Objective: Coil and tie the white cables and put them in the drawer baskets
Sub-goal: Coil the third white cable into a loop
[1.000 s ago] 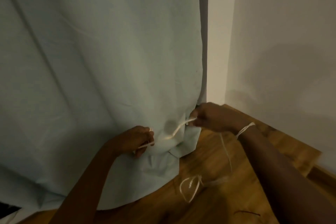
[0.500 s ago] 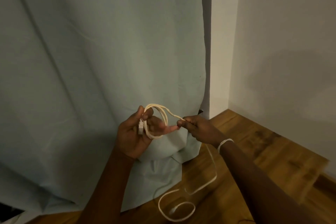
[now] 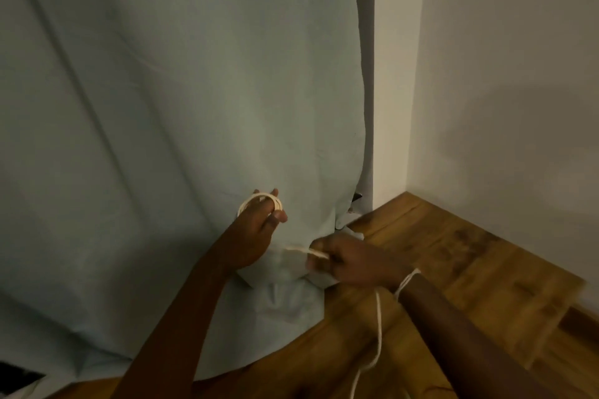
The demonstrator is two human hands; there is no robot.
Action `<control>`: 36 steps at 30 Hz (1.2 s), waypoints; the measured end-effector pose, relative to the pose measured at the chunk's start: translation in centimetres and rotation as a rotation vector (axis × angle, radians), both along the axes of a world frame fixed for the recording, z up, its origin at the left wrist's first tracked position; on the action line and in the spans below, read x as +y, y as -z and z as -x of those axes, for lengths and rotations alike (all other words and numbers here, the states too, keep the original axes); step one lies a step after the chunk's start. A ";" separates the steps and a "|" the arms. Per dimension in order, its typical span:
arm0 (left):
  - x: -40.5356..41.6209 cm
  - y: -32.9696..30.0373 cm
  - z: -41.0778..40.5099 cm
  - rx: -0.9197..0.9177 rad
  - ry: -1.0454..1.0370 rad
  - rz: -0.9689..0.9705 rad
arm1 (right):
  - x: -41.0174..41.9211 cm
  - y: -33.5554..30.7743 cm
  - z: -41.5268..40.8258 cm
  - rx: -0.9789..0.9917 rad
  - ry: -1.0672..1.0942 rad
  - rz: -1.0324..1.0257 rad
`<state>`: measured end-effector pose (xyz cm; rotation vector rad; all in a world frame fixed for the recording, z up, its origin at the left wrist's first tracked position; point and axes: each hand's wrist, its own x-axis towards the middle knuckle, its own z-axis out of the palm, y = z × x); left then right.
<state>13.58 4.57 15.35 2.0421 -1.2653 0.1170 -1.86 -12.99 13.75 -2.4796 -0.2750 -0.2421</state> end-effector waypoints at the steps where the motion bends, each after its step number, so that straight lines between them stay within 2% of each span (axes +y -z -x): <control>1: 0.3 0.5 0.1 0.008 -0.013 -0.071 | -0.6 -1.3 0.2 -0.070 0.031 0.033; 2: 0.6 0.6 0.8 0.058 -0.019 -0.139 | -1.0 -2.5 0.4 -0.147 0.053 0.076; 4: 0.8 0.6 1.8 0.290 0.014 -0.185 | -1.9 -4.4 0.5 -0.305 0.078 0.124; 7: 0.9 -1.0 4.3 0.762 0.287 -0.129 | -3.2 -5.1 0.1 -0.444 0.166 0.043; 11: 1.0 -2.9 6.7 1.395 0.834 0.281 | -3.8 -2.9 -1.2 -0.446 0.197 -0.194; 13: 0.2 -4.2 7.5 1.551 0.983 0.532 | -3.2 -0.8 -1.6 -0.413 0.174 -0.210; 14: -0.4 -4.7 8.0 1.557 0.972 0.666 | -2.5 0.3 -1.9 -0.374 0.167 -0.185; 16: -1.9 -5.6 8.4 1.398 0.745 0.875 | -0.9 2.5 -2.4 -0.283 0.143 -0.164; 17: -2.6 -5.9 8.4 1.300 0.656 0.919 | -0.1 3.3 -2.7 -0.245 0.120 -0.166; 19: -3.5 -5.9 7.6 1.119 0.623 0.907 | 1.2 3.7 -2.7 -0.165 0.049 -0.128; 21: -3.4 -5.1 6.0 0.773 0.461 0.800 | 1.1 3.4 -2.3 -0.087 -0.030 -0.043; 24: -2.9 -3.3 3.6 0.113 0.067 0.397 | 0.4 2.1 -1.3 -0.075 -0.079 -0.052; 26: -2.5 -1.9 2.4 -0.182 -0.063 0.119 | 0.1 0.8 -0.7 -0.122 -0.074 -0.042; 27: -2.2 -1.4 2.0 -0.204 -0.103 -0.005 | -0.1 0.1 -0.4 -0.150 -0.052 -0.019; 28: -1.9 -1.0 1.9 -0.119 -0.113 -0.061 | -0.4 -0.7 -0.1 -0.189 -0.013 0.005; 31: -1.3 -0.5 2.2 0.275 -0.026 -0.068 | -2.1 -2.8 0.6 -0.342 0.099 0.019; 34: -1.2 -1.8 3.6 0.604 0.249 -0.097 | -3.5 -3.8 0.4 -0.439 0.144 -0.068; 36: -1.5 -2.7 4.6 0.890 0.526 0.020 | -3.9 -4.1 -0.2 -0.451 0.159 -0.119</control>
